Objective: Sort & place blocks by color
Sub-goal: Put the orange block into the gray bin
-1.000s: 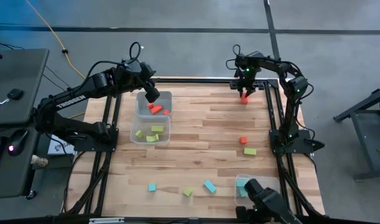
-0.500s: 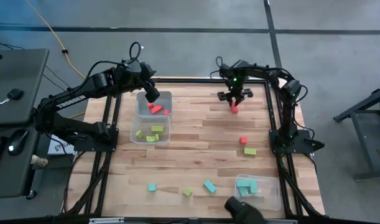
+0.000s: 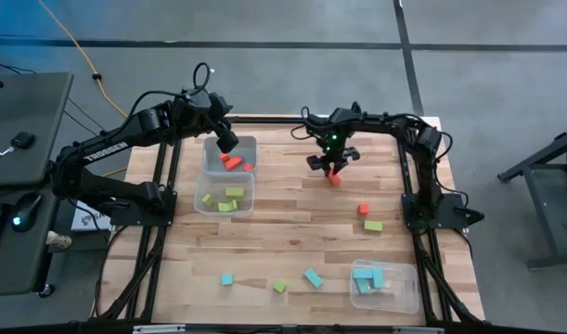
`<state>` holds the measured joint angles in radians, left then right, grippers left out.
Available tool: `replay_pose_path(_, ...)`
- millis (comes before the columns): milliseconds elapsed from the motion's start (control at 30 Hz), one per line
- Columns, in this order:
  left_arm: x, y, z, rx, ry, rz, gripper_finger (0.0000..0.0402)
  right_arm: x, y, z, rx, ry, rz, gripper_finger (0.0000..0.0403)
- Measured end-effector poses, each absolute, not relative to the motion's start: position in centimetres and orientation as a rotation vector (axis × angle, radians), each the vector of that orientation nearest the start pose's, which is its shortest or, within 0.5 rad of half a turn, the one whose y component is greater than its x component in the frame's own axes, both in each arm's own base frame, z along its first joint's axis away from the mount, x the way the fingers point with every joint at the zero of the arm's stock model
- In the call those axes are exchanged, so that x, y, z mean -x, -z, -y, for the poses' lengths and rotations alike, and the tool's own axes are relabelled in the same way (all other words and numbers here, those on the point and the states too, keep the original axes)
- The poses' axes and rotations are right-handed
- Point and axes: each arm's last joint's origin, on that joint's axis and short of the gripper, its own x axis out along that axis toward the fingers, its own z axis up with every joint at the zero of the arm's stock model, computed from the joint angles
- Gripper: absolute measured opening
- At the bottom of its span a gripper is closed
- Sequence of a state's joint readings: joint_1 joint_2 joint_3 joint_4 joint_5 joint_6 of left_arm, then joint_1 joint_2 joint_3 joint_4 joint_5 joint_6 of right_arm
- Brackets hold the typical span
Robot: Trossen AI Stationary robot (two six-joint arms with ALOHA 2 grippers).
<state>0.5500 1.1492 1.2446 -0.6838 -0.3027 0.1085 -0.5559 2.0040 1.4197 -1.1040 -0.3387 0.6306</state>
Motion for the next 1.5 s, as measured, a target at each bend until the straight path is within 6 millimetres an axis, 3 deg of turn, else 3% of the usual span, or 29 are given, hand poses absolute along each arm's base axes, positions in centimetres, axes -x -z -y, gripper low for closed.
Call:
replay_pose_path(333,-19.1,-37.4,-12.7,-0.023,-0.790,-0.645,0.0086,-32.1,-16.8,17.2,-1.112,0.631,-1.446,0.0174)
replay_pose_path(533,-19.1,-37.5,-12.7,-0.023,-0.790,-0.645,0.0086,-32.8,-18.4,17.9,-1.047,0.698,-1.417,0.0208)
replay_pose_path(733,-19.1,-37.5,-12.7,-0.023,-0.790,-0.645,0.0086,-32.9,-19.5,18.1,-0.955,0.733,-1.428,0.0213)
replay_pose_path(1500,-19.1,-37.5,-12.7,-0.023,-0.790,-0.644,0.0086,-31.4,-15.0,16.5,-0.949,0.751,-1.503,0.0213)
